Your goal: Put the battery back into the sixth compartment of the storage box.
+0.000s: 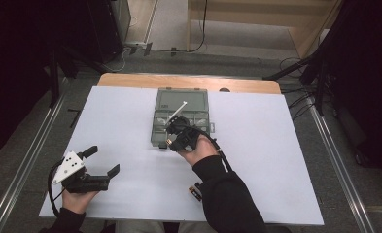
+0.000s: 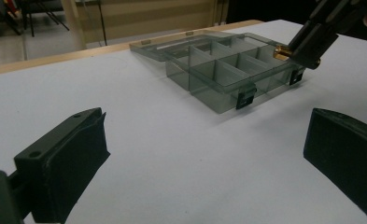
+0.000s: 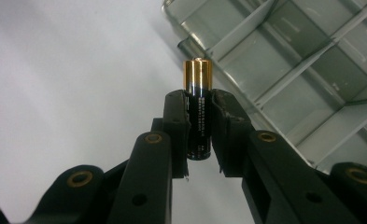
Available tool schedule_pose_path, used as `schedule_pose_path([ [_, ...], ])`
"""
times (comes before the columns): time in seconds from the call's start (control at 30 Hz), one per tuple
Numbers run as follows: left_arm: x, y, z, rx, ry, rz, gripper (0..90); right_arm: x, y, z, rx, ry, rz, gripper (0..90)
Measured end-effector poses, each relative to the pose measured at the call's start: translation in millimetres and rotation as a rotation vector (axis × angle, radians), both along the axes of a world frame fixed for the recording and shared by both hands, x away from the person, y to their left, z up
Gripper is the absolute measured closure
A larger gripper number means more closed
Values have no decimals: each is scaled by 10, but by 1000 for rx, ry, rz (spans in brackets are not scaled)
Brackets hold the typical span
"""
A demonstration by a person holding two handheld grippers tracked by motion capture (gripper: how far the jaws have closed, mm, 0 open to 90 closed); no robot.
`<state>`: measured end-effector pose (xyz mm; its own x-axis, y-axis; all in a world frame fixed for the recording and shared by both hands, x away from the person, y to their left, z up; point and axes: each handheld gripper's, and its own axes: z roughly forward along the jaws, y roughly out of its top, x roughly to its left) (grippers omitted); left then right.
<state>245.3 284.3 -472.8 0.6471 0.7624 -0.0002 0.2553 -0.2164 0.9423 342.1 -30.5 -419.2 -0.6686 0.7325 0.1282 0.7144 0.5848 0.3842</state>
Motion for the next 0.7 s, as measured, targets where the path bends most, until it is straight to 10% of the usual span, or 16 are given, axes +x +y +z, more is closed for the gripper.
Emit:
schedule_pose_path([
  [0.4, 2, 3, 1, -3, 4, -4, 0, 299, -206, -117, 265, 68, -260, 779],
  [0.7, -2, 5, 6, -7, -4, -4, 0, 418, -309, -228, 404, 165, -356, 778],
])
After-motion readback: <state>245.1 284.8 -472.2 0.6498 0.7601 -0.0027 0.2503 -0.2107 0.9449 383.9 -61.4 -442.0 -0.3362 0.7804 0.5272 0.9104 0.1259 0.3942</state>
